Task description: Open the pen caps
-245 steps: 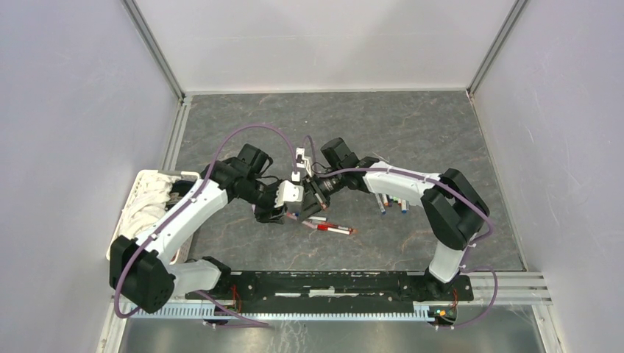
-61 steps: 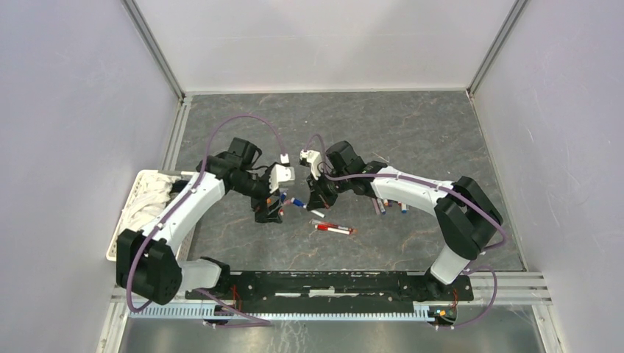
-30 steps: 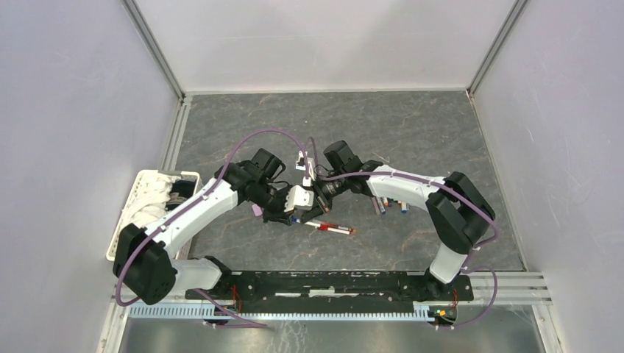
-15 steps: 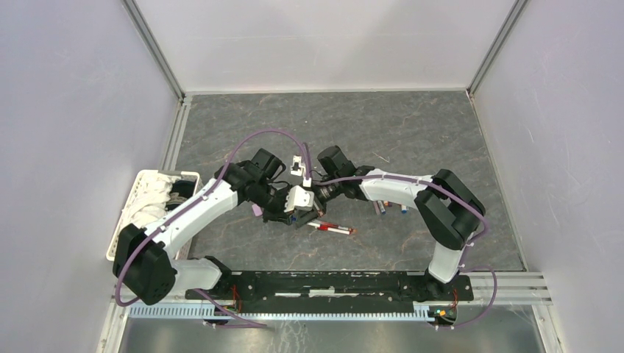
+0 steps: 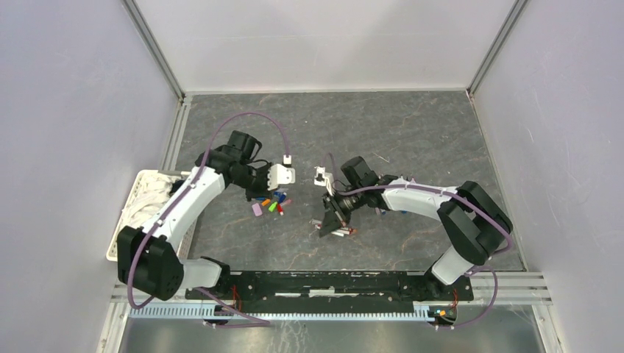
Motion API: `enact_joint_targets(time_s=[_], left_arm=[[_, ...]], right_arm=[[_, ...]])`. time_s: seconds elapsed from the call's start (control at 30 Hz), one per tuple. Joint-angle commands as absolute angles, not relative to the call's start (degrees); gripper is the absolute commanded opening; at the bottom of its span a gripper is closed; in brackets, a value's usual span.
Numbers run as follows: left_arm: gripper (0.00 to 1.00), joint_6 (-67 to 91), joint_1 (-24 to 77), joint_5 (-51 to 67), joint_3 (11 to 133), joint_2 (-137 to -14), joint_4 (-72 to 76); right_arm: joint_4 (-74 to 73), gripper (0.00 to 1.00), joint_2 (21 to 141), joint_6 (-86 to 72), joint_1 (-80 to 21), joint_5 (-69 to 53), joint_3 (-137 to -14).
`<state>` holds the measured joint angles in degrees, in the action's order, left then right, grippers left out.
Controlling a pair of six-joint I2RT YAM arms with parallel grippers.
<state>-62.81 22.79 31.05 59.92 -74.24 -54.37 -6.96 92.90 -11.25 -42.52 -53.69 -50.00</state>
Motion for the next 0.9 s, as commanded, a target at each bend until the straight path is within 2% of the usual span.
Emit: enact_joint_targets(time_s=[0.0,0.13,0.27,0.4,0.6,0.73,0.87], left_arm=[[0.02,-68.5,19.6,27.3,62.0,-75.3,-56.4],[0.02,-63.8,19.6,28.2,59.1,-75.7,-49.9],[0.02,-54.3,22.4,28.6,56.2,-79.4,-41.3],[0.02,-48.9,27.7,21.2,51.4,-82.0,-33.1],[0.02,-44.5,28.9,13.7,49.4,-87.3,-25.2],[0.05,-42.9,29.2,11.1,48.2,-88.7,-22.1],[0.14,-42.4,30.0,10.0,47.4,-89.3,-21.7]], right_arm=[[-12.6,0.00,89.6,-8.5,-41.0,-51.8,-47.2],[-13.3,0.00,87.3,-8.8,-38.0,-44.3,-47.9],[-13.9,0.00,86.3,-11.7,-34.6,-21.7,-49.2],[-11.9,0.00,86.1,-13.2,-34.1,-6.9,-48.8],[-8.3,0.01,87.8,-14.5,-34.2,3.9,-47.1],[-6.7,0.16,88.9,-15.0,-34.1,6.0,-46.7],[-6.4,0.22,90.3,-14.4,-34.2,8.1,-47.0]])
